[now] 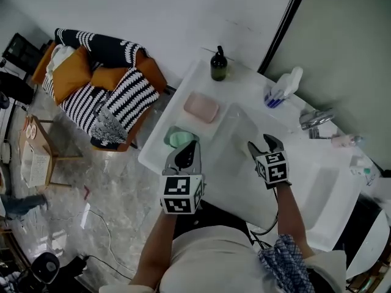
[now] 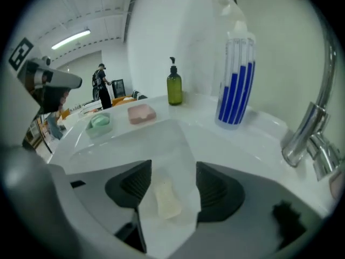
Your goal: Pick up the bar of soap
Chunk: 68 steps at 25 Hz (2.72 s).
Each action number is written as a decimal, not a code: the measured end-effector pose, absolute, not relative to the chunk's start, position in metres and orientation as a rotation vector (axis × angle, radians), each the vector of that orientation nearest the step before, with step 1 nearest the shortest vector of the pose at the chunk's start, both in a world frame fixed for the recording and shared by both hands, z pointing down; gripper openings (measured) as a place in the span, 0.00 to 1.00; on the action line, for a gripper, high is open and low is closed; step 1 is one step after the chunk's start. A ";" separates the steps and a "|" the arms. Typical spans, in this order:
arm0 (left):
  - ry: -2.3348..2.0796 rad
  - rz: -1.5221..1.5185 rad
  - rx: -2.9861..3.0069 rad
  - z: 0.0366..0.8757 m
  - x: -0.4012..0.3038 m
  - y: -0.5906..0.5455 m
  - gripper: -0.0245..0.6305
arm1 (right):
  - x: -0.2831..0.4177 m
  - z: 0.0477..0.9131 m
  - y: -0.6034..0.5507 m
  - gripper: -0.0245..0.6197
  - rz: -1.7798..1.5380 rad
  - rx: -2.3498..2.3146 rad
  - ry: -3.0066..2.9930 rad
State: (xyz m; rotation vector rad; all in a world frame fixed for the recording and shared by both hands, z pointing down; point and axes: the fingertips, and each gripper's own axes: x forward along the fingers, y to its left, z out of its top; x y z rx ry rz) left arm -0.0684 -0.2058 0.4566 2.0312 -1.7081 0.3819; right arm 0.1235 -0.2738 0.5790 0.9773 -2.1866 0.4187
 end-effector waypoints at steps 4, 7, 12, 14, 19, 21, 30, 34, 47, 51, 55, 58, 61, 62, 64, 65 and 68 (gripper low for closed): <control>-1.697 0.354 2.076 0.446 -0.062 -0.201 0.05 | 0.117 0.546 -0.267 0.42 0.472 1.121 -2.240; -1.698 0.327 2.098 0.439 -0.059 -0.198 0.05 | 0.109 0.524 -0.260 0.42 0.524 1.189 -2.289; -1.685 0.304 2.132 0.433 -0.049 -0.194 0.05 | 0.106 0.510 -0.247 0.42 0.553 1.245 -2.285; -1.681 0.304 2.138 0.432 -0.047 -0.192 0.05 | 0.103 0.503 -0.241 0.42 0.537 1.253 -2.279; -1.681 0.294 2.159 0.427 -0.040 -0.192 0.05 | 0.098 0.481 -0.236 0.42 0.465 1.263 -2.309; -1.680 0.292 2.165 0.425 -0.038 -0.191 0.05 | 0.096 0.475 -0.234 0.42 0.458 1.259 -2.319; -1.694 0.287 2.166 0.420 -0.038 -0.191 0.05 | 0.090 0.457 -0.223 0.42 0.335 1.252 -2.314; -1.679 0.292 2.146 0.425 -0.036 -0.190 0.05 | 0.088 0.447 -0.221 0.42 0.322 1.285 -2.314; -1.641 0.243 2.156 0.424 -0.029 -0.190 0.05 | 0.083 0.442 -0.212 0.15 0.266 1.302 -2.296; -1.623 0.232 2.147 0.428 -0.027 -0.187 0.05 | 0.085 0.437 -0.212 0.09 0.246 1.348 -2.277; -1.612 0.219 2.147 0.430 -0.026 -0.187 0.05 | 0.085 0.435 -0.211 0.06 0.242 1.347 -2.280; -1.628 0.219 2.147 0.429 -0.027 -0.187 0.05 | 0.087 0.430 -0.212 0.06 0.247 1.397 -2.287; -1.628 0.223 2.143 0.429 -0.028 -0.187 0.05 | 0.088 0.426 -0.214 0.06 0.223 1.430 -2.282; -1.626 0.227 2.142 0.429 -0.028 -0.187 0.05 | 0.087 0.426 -0.214 0.06 0.214 1.427 -2.279; -1.611 0.233 2.149 0.429 -0.027 -0.187 0.05 | 0.085 0.427 -0.214 0.06 0.196 1.426 -2.268; -1.602 0.237 2.159 0.428 -0.026 -0.187 0.05 | 0.085 0.427 -0.214 0.06 0.190 1.426 -2.261; -1.595 0.235 2.193 0.424 -0.023 -0.187 0.04 | 0.082 0.428 -0.213 0.06 0.191 1.414 -2.262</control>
